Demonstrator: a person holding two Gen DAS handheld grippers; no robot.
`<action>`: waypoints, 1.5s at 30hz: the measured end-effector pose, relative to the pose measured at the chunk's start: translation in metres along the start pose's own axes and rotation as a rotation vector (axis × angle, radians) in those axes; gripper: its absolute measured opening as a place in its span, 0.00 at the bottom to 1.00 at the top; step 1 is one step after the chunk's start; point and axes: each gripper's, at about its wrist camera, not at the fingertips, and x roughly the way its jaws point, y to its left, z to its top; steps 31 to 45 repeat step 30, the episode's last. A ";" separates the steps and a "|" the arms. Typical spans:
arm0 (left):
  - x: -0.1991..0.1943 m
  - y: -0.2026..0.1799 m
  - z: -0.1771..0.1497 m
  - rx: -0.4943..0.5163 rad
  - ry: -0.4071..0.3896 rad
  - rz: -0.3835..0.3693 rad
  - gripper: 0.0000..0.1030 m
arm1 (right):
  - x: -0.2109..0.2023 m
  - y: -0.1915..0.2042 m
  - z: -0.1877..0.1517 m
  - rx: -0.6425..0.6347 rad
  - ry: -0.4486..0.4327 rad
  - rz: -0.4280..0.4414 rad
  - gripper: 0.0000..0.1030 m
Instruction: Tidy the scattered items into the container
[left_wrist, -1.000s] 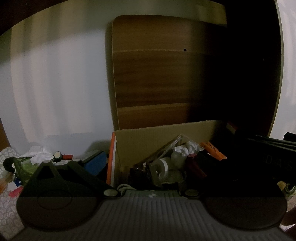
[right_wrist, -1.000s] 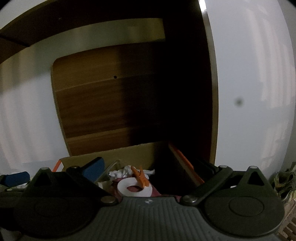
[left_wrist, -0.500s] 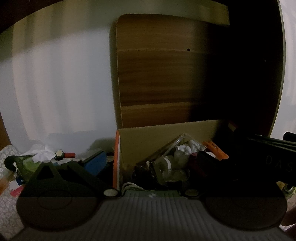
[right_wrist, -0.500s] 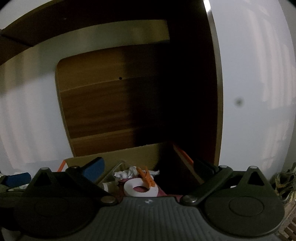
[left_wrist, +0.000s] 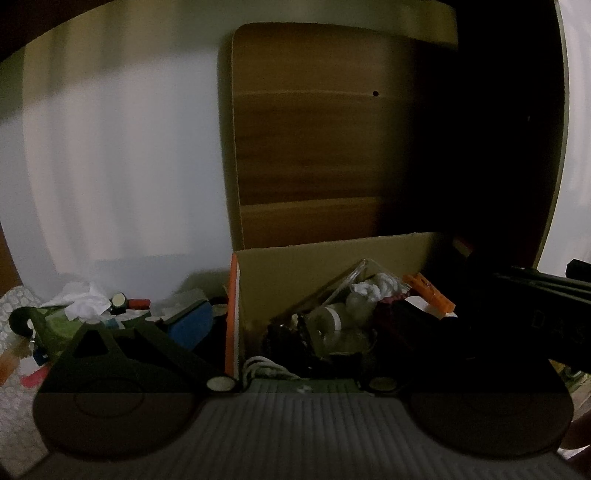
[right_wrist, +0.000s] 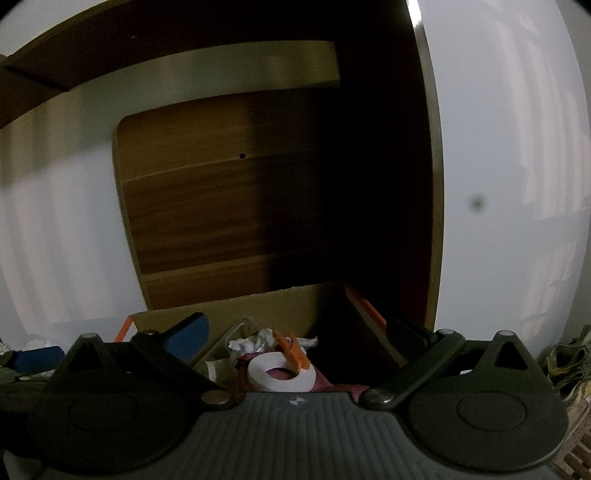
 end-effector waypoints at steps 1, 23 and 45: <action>0.000 0.000 0.000 0.003 -0.001 -0.001 1.00 | 0.000 0.000 0.000 0.001 0.000 -0.001 1.00; -0.032 0.008 -0.024 0.050 -0.020 0.010 1.00 | -0.045 -0.014 -0.033 0.066 0.003 -0.015 1.00; -0.042 0.010 -0.030 0.040 -0.009 -0.006 1.00 | -0.065 -0.017 -0.039 0.064 -0.007 -0.026 1.00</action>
